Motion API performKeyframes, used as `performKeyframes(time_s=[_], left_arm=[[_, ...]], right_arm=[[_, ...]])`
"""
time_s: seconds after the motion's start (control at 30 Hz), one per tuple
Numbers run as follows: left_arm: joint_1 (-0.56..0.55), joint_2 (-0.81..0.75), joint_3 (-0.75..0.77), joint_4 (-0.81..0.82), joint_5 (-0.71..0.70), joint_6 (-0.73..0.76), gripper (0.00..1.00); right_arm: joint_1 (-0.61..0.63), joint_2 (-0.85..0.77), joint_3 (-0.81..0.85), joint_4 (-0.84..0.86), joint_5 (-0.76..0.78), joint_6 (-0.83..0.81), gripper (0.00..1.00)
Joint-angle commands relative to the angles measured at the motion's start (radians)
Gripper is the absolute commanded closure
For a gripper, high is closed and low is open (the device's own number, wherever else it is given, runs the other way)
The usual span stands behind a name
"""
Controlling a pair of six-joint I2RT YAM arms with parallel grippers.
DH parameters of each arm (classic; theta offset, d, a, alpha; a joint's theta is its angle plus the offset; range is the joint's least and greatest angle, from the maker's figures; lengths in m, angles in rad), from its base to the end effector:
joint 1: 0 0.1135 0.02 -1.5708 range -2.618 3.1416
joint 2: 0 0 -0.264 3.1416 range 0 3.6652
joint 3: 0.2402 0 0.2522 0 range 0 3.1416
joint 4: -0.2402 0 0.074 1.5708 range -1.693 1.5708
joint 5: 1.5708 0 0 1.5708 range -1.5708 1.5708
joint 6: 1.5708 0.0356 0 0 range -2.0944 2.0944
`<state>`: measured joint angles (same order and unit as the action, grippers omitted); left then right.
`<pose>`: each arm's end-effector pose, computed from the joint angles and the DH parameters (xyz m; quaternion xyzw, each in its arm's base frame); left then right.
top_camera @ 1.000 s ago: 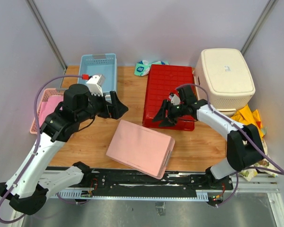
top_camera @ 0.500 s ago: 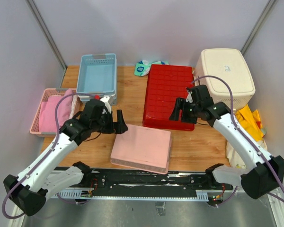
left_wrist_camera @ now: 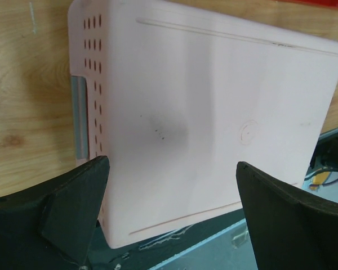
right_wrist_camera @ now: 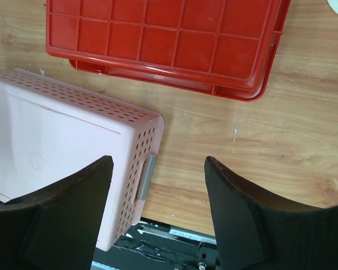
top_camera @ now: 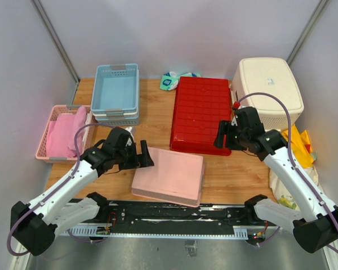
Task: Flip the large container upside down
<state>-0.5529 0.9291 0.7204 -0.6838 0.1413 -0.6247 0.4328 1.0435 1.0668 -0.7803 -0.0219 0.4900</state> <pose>0.1528 -0.1002 0.2479 -0.0103 0.9409 -0.2397 0.2390 0.1906 0.0889 0.3321 0.0219 0.9180 0.1852 0.3499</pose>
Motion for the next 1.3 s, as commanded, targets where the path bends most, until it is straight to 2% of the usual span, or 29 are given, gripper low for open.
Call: performKeyframes(time_s=[0.0, 0.2, 0.4, 0.67, 0.9, 1.07, 1.27], left_arm=[[-0.027, 0.053, -0.027, 0.079, 0.051, -0.05, 0.01], [-0.109, 0.058, -0.085, 0.23, 0.133, -0.142, 0.01], [-0.164, 0.077, -0.15, 0.51, 0.204, -0.284, 0.01], [-0.318, 0.279, -0.12, 0.811, 0.196, -0.391, 0.01], [-0.43, 0.441, 0.004, 0.843, 0.169, -0.373, 0.01], [-0.438, 0.477, 0.042, 0.865, 0.175, -0.337, 0.01], [-0.448, 0.622, 0.148, 0.904, 0.25, -0.264, 0.01]], right_arm=[[-0.009, -0.02, 0.017, -0.033, 0.044, -0.033, 0.32], [-0.009, -0.052, 0.023, -0.046, 0.066, -0.036, 0.32], [-0.009, -0.061, 0.014, -0.051, 0.074, -0.031, 0.32], [-0.009, -0.065, 0.031, -0.063, 0.072, -0.027, 0.32], [-0.009, -0.083, 0.028, -0.077, 0.078, -0.028, 0.33], [-0.009, -0.097, 0.026, -0.08, 0.086, -0.029, 0.33], [-0.009, -0.109, 0.045, -0.077, 0.1, -0.021, 0.33]])
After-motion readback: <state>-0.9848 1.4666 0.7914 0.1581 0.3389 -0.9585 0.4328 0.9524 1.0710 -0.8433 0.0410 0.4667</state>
